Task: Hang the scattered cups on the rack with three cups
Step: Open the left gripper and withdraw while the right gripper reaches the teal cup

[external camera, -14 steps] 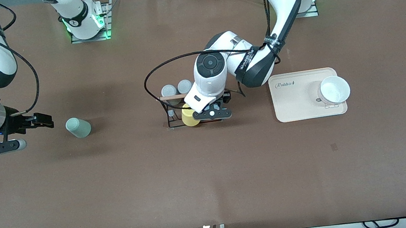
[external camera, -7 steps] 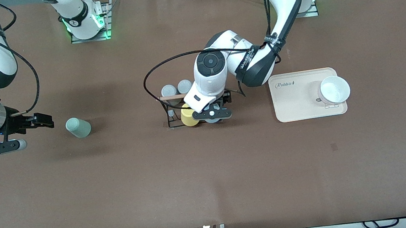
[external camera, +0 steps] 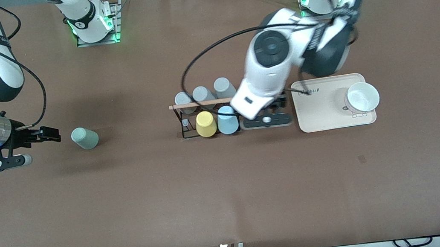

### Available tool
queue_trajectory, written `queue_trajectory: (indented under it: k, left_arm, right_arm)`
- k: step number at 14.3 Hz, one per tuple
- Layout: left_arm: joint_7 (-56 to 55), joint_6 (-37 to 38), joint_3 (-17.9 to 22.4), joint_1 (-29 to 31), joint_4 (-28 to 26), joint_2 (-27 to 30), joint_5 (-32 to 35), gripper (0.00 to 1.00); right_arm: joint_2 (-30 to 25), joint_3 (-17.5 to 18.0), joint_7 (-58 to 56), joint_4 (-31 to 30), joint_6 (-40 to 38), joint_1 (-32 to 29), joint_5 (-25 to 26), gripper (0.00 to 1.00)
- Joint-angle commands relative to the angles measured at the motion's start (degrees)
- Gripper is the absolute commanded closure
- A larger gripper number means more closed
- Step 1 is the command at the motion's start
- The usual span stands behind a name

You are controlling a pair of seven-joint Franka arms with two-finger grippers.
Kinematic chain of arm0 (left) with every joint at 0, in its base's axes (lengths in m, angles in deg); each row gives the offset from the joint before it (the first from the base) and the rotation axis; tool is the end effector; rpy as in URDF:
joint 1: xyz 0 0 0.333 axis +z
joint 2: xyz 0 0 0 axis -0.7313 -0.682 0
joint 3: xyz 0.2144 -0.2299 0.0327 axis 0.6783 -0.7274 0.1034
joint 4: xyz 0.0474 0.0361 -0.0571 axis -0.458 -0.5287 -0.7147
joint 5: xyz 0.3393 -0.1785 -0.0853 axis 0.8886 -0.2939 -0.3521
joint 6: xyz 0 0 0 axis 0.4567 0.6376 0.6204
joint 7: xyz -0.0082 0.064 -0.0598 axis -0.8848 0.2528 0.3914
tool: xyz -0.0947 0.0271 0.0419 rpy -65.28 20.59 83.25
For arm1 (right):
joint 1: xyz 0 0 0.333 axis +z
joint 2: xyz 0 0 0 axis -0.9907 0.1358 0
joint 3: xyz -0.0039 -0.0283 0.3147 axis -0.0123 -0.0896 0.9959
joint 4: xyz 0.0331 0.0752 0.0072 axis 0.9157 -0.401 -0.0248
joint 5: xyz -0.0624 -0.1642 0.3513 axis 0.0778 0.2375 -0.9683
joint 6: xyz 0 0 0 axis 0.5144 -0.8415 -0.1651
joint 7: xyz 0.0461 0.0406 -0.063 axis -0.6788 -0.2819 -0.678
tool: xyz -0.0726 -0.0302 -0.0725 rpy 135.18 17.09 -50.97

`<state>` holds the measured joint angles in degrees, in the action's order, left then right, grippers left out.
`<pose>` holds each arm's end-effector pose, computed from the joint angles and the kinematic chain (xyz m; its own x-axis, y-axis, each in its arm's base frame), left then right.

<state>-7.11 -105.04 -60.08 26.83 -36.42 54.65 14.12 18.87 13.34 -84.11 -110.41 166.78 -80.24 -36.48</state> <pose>0.6030 -0.3579 0.4476 0.9988 -0.0301 -0.0398 -0.0301 -0.9995 -0.0003 0.6157 -0.0038 0.4205 0.9933 0.0668 -0.0939 0.0661 -0.9978 -0.0103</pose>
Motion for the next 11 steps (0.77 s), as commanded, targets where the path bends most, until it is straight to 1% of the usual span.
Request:
queue_trajectory:
  k: [1, 3, 4, 5, 6, 8, 9, 10, 11]
  left_arm:
    - [9.6, 8.6, -0.9, 7.3, -1.2, 5.3, 1.1, 0.0]
    - [15.7, 16.0, -0.2, 11.5, -1.4, 7.9, 1.0, 0.0]
    - [18.3, 19.6, -0.7, 15.1, -1.5, 9.0, 1.1, 0.0]
    - [22.0, 21.0, -1.1, 19.1, -1.8, 10.0, 0.7, 0.0]
    - [25.4, 21.6, -1.1, 21.8, -2.1, 11.6, 0.4, 0.0]
    - [27.4, 22.0, -1.1, 24.7, -1.7, 13.2, 0.1, 0.0]
    - [27.9, 21.2, -0.4, 25.5, -2.0, 13.9, -0.1, 0.0]
    - [30.0, 20.1, 1.7, 24.7, -2.3, 15.5, -1.0, 0.0]
    - [32.8, 18.8, 6.4, 22.0, -3.2, 17.0, -1.2, 0.0]
  right_arm:
    - [-0.9, 0.1, 0.4, -5.8, 4.6, -0.3, 0.3, 0.0]
    - [-0.5, 0.0, 0.9, -9.9, 8.3, -0.4, 0.3, 0.0]
    - [-0.6, 0.0, 1.4, -13.0, 11.5, -0.2, 0.3, 0.0]
    - [-0.8, 0.0, 1.4, -15.3, 13.9, -0.2, 0.3, 0.0]
    - [-0.7, 0.0, 1.5, -17.2, 15.8, -0.2, 0.3, 0.0]
    - [0.4, 0.0, 1.6, -19.3, 19.0, -0.2, 0.3, 0.0]
    - [1.2, 0.0, 2.5, -19.9, 20.1, -0.3, 0.3, 0.0]
    - [2.4, 0.0, 3.7, -20.2, 21.1, -0.5, 0.3, 0.0]
    - [3.3, 0.0, 4.3, -20.2, 21.5, -0.3, 0.3, 0.0]
